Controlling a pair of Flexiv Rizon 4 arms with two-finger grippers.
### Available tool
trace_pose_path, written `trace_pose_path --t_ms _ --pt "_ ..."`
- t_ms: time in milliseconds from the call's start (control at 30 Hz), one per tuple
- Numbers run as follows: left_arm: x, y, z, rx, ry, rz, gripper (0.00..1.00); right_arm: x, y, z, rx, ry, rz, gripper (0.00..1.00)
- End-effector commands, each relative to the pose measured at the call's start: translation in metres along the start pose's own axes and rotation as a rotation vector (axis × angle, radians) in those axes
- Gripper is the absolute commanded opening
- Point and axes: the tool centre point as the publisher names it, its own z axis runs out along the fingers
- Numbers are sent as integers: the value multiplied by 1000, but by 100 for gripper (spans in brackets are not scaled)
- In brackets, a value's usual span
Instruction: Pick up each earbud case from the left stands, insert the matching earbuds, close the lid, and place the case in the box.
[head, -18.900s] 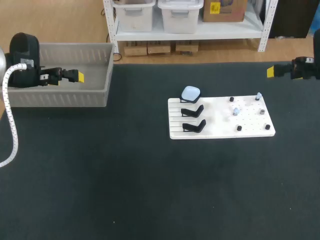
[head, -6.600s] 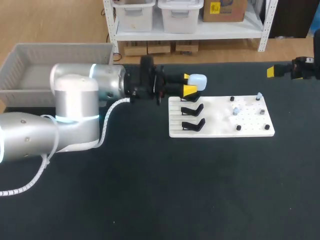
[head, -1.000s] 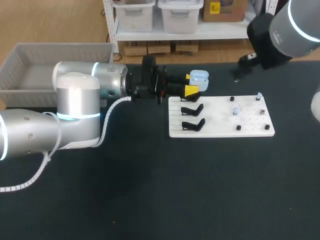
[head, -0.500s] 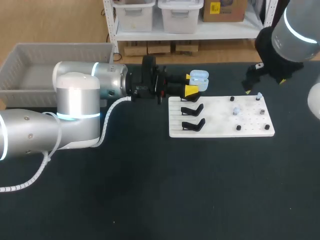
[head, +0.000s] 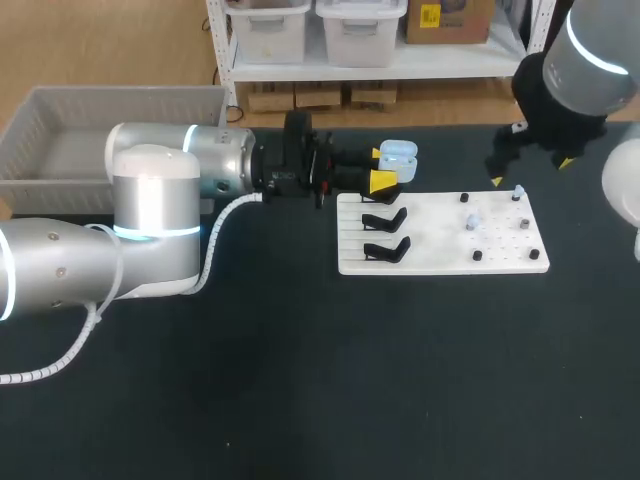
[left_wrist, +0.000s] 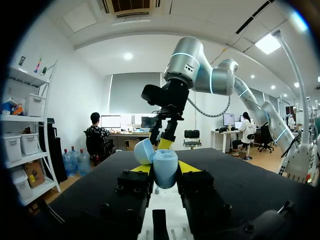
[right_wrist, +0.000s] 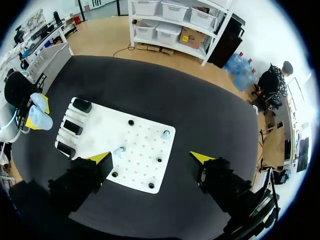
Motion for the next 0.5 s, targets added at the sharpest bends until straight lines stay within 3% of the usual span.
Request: trace_pose_path --t_ms 33,233,267,500 --pt "3 1 0 2 -6 -1 0 1 0 0 1 -2 0 100" --pt "3 1 0 2 -6 -1 0 1 0 0 1 -2 0 100" --pt "3 1 0 2 -6 -1 0 -1 -1 3 32 -8 -8 100" --pt "3 1 0 2 -6 -1 0 -8 -10 22 104 80 -78 100"
